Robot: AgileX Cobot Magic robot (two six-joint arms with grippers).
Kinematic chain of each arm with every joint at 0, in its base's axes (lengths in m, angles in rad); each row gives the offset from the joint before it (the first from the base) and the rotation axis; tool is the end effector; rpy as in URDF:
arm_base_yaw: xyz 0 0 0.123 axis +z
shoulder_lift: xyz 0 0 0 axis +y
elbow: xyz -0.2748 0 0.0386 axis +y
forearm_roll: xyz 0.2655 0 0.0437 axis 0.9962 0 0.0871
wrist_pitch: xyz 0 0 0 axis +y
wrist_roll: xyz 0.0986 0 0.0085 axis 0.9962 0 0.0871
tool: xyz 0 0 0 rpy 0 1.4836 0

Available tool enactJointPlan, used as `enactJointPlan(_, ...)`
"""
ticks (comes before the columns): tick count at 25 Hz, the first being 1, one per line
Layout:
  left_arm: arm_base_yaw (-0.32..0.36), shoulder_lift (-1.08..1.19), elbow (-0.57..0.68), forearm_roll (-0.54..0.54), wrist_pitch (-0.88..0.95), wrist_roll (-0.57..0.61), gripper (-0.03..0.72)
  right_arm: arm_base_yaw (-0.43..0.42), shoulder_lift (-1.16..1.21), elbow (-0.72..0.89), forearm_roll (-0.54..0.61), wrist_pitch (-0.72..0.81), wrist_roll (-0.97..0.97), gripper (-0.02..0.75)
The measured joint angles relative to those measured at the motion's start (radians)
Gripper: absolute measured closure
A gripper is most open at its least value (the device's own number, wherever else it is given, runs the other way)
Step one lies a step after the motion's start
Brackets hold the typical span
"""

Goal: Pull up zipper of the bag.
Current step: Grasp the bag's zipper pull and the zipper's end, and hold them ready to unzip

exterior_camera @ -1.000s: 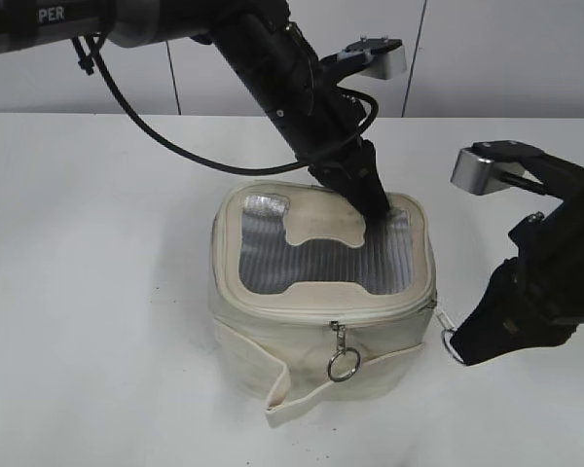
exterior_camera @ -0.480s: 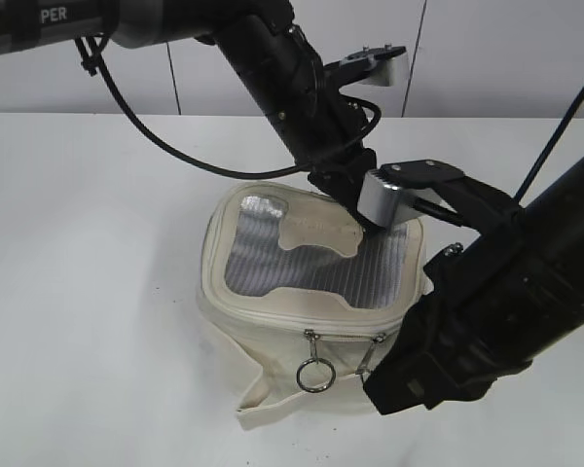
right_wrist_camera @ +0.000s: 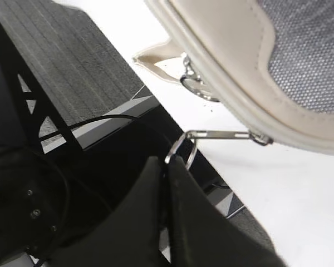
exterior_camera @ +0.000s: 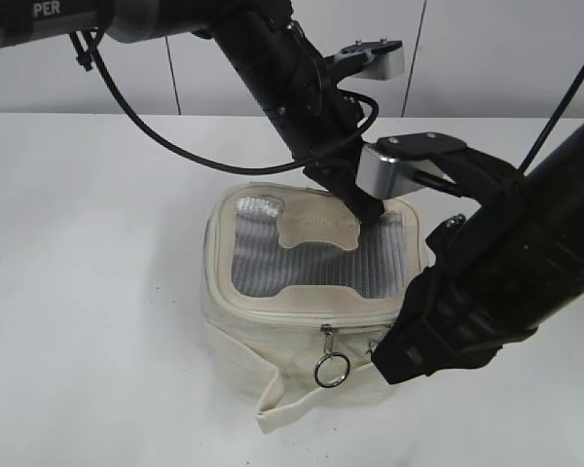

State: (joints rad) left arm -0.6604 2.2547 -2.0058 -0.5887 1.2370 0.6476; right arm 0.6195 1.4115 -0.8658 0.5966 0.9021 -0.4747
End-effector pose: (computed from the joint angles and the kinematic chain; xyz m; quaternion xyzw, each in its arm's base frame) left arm 0.3559 -0.3422 0.2066 0.5236 0.8000 -0.2818 0.0804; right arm 0.1950 0.1927 0.2152 -0.3604 0.8935 0.2550 0.0820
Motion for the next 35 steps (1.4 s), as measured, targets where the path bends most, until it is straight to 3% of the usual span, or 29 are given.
enactJointPlan(5, 0.0, -0.002, 0.002, 0.012, -0.023, -0.036, 0.643, 0.001, -0.022, -0.074, -0.077, 0.04, 0.049, 0.732)
enactJointPlan(12, 0.0, -0.002, 0.003, 0.015, -0.03, -0.051, 0.643, 0.005, -0.024, -0.087, -0.078, 0.063, 0.058, 0.732)
enactJointPlan(28, 0.0, -0.004, 0.004, 0.013, -0.013, -0.05, 0.644, 0.188, 0.093, -0.173, -0.052, -0.024, 0.056, 0.732)
enactJointPlan(35, 0.0, -0.005, 0.004, 0.014, -0.009, -0.048, 0.644, 0.198, 0.113, -0.197, -0.072, -0.006, 0.08, 0.727)
